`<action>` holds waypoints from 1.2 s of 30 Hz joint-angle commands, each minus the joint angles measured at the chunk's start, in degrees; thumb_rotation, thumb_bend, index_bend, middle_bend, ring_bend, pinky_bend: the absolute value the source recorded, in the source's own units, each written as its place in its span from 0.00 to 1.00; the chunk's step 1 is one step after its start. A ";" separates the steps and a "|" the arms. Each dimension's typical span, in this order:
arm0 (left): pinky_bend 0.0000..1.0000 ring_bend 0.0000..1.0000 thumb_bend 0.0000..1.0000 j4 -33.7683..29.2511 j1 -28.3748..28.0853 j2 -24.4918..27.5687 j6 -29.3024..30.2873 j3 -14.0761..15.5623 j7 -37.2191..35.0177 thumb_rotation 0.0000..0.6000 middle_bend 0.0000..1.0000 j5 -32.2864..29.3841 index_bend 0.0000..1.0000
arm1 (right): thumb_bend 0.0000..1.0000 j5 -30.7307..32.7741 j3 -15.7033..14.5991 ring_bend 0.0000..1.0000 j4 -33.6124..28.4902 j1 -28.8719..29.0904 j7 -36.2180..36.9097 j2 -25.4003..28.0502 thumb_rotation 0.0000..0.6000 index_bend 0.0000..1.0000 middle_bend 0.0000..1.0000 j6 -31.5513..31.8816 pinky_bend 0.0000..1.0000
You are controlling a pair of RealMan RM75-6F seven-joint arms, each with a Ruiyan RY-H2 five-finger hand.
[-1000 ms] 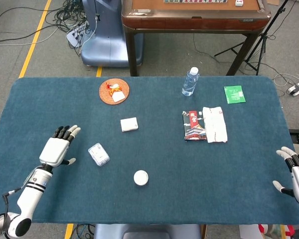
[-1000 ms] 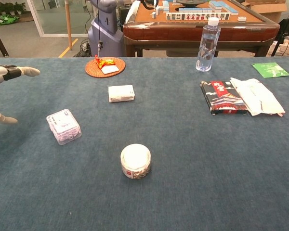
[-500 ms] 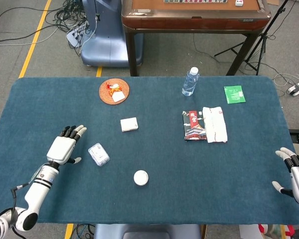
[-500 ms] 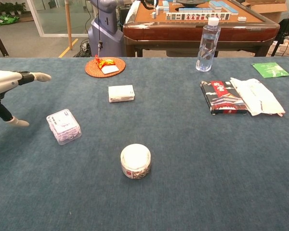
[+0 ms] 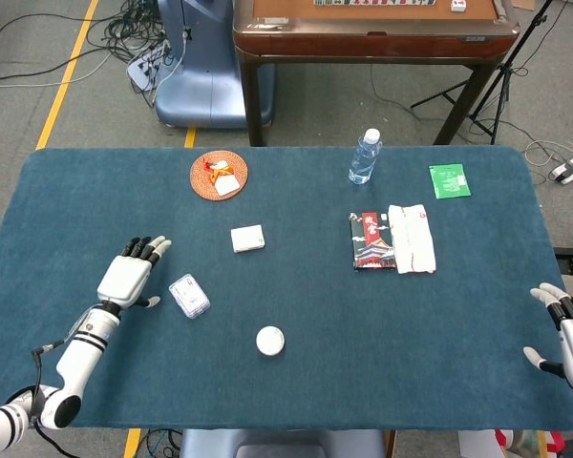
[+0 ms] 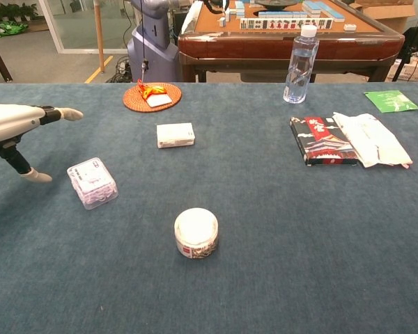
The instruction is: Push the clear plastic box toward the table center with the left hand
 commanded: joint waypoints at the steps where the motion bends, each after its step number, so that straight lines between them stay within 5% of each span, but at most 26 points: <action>1: 0.04 0.00 0.01 2.19 -0.63 -1.48 0.78 -0.06 -2.14 1.00 0.00 1.42 0.00 | 0.00 0.03 0.03 0.21 0.01 -0.02 0.04 0.02 1.00 0.22 0.21 0.03 0.32; 36: 0.05 0.00 0.01 1.03 -6.90 -8.16 -1.83 -2.18 3.40 1.00 0.00 -2.41 0.00 | 0.00 -0.80 0.12 0.21 0.07 -0.69 2.61 1.18 1.00 0.22 0.21 0.94 0.32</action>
